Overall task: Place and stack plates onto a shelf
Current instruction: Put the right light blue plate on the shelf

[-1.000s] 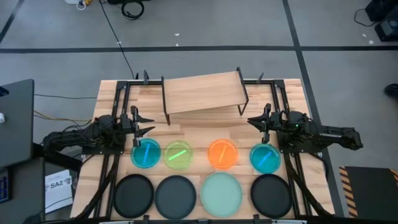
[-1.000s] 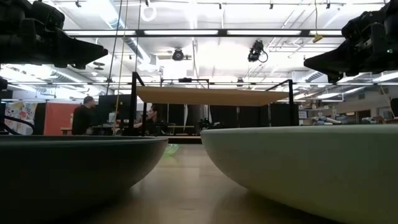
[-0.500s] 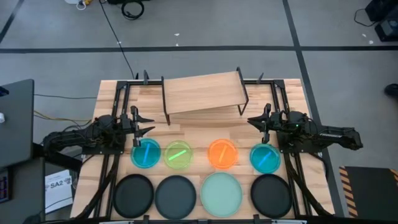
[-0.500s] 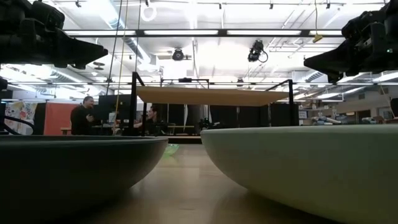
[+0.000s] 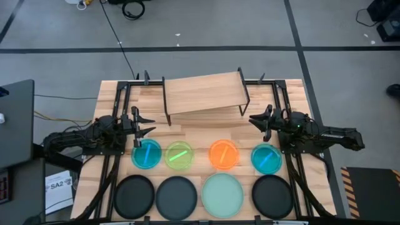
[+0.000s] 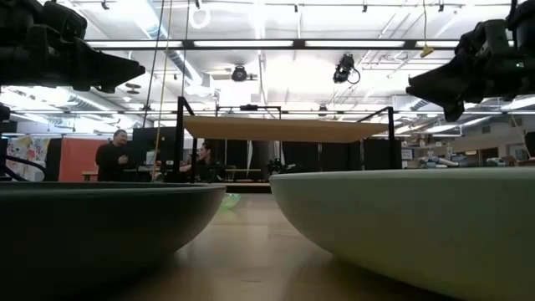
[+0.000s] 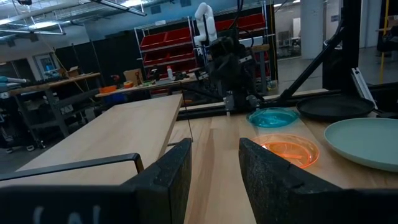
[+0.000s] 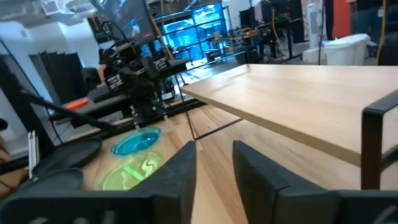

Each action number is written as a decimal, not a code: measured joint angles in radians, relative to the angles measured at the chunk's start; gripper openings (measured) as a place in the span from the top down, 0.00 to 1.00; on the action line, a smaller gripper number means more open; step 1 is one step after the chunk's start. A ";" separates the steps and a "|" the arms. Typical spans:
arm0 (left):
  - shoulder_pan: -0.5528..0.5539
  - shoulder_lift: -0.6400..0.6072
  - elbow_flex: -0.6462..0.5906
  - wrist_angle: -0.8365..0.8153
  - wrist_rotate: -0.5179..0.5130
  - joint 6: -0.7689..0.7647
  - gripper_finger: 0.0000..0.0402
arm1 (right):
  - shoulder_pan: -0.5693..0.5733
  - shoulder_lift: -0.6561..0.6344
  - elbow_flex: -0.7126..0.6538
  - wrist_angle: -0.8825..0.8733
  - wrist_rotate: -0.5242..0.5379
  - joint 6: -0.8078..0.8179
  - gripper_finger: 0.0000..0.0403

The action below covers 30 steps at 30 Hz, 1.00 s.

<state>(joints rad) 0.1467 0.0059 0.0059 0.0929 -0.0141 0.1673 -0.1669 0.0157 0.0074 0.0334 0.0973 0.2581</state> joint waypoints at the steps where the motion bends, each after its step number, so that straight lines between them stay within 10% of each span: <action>1: 0.000 0.000 0.000 0.000 0.000 0.000 0.65 | 0.000 0.000 0.000 0.000 0.003 0.006 0.67; 13: 0.000 0.000 0.000 0.000 0.000 0.000 0.65 | 0.000 0.000 0.000 0.004 0.007 0.012 0.35; 30: 0.000 0.000 0.000 0.000 0.000 0.000 0.65 | 0.001 0.053 0.062 0.103 -0.045 -0.008 0.34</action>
<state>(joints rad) 0.1467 0.0063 0.0059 0.0925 -0.0141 0.1673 -0.1661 0.0682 0.0699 0.1368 0.0523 0.2496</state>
